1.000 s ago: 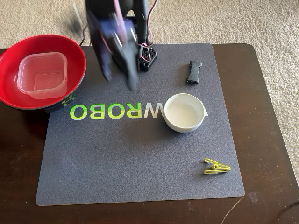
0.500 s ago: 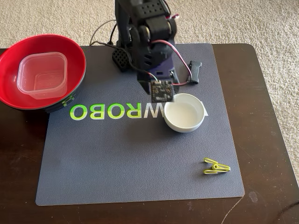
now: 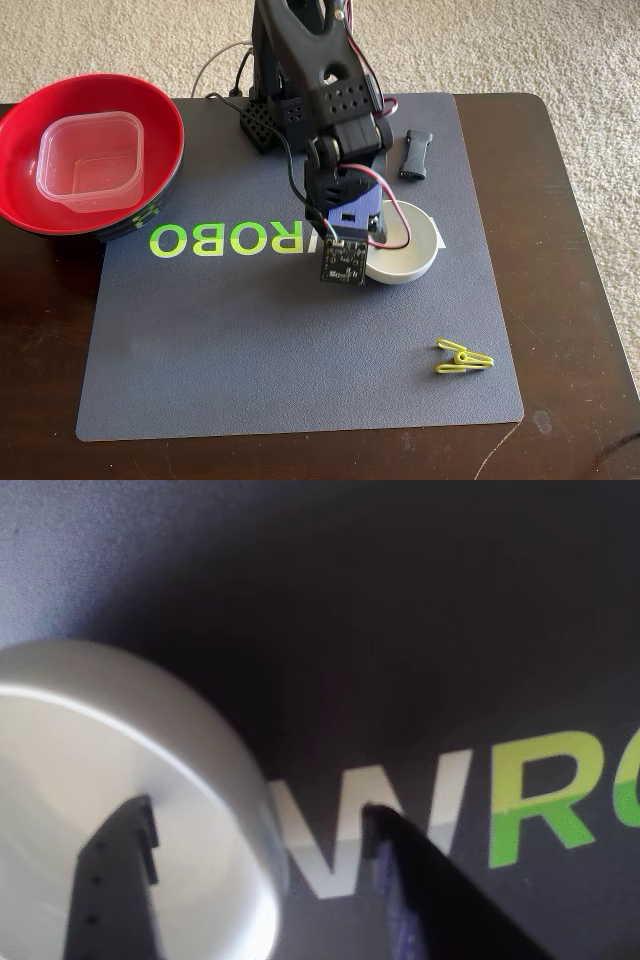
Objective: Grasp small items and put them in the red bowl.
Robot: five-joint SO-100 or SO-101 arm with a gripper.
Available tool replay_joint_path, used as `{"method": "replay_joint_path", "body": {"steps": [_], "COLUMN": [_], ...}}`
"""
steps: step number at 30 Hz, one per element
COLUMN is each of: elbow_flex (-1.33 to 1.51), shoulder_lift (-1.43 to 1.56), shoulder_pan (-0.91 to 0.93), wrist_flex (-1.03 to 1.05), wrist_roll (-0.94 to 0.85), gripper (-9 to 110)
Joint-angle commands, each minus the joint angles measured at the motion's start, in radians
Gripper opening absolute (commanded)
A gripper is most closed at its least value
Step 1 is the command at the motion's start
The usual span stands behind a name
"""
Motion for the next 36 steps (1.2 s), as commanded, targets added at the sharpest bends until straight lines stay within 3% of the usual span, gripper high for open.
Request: {"method": "replay_joint_path", "body": {"steps": [1,8,19,27,36], "elbow_flex": [0.002,0.012,0.021,0.071,0.276], "shoulder_lift": [-0.028,0.135,0.770,1.080,0.992], "shoulder_pan": [0.002,0.071,0.443,0.925,1.514], "wrist_flex": [-0.040,-0.040,0.114,0.169,0.086], "wrist_roll": [-0.055,-0.230,-0.497,-0.405,-0.150], "gripper": [3,0,0,0,0]}}
